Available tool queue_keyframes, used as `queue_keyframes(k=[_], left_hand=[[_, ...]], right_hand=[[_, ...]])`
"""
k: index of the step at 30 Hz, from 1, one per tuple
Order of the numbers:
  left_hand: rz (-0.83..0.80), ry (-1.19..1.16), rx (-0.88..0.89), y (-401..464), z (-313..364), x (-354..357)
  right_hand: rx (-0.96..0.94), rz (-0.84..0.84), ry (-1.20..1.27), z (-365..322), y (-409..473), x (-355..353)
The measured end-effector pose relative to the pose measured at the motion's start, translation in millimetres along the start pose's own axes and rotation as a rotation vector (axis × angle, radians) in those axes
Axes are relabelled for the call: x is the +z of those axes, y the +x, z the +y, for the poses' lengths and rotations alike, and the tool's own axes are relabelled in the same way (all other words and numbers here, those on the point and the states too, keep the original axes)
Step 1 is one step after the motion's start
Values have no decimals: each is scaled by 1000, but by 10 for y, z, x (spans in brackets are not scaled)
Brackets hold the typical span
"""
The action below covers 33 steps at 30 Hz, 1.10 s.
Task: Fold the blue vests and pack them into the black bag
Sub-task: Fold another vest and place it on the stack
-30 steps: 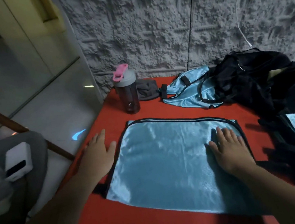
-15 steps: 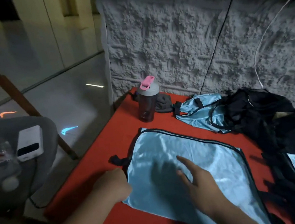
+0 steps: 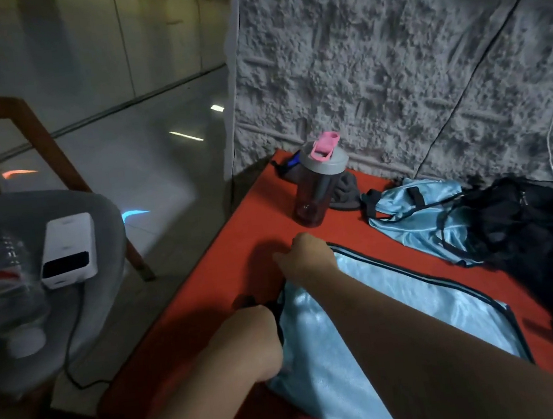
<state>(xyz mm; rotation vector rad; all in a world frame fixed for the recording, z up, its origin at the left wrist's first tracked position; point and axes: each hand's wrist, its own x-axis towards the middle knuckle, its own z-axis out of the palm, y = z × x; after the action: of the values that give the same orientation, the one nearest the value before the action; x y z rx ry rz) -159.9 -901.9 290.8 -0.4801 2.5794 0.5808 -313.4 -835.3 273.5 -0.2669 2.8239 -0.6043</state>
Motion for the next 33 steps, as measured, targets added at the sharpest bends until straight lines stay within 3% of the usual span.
queue_keyframes(k=[9, 13, 17, 24, 29, 33], left_hand=[[-39, -117, 38, -39, 113, -160], [-71, -257, 160, -103, 219, -236], [-78, -351, 291, -184, 493, -264], [12, -191, 473, -383, 1235, -37], [152, -113, 518, -555, 1857, 382], [162, -145, 527, -738, 2282, 644]], right_hand=[[-67, -4, -321, -91, 214, 134], [-127, 27, -243, -26, 198, 33], [-59, 51, -136, 190, 181, -149], [60, 99, -51, 1012, -91, -801], [137, 175, 80, 1795, -284, -1243], [222, 208, 112, 2380, -402, -1480]])
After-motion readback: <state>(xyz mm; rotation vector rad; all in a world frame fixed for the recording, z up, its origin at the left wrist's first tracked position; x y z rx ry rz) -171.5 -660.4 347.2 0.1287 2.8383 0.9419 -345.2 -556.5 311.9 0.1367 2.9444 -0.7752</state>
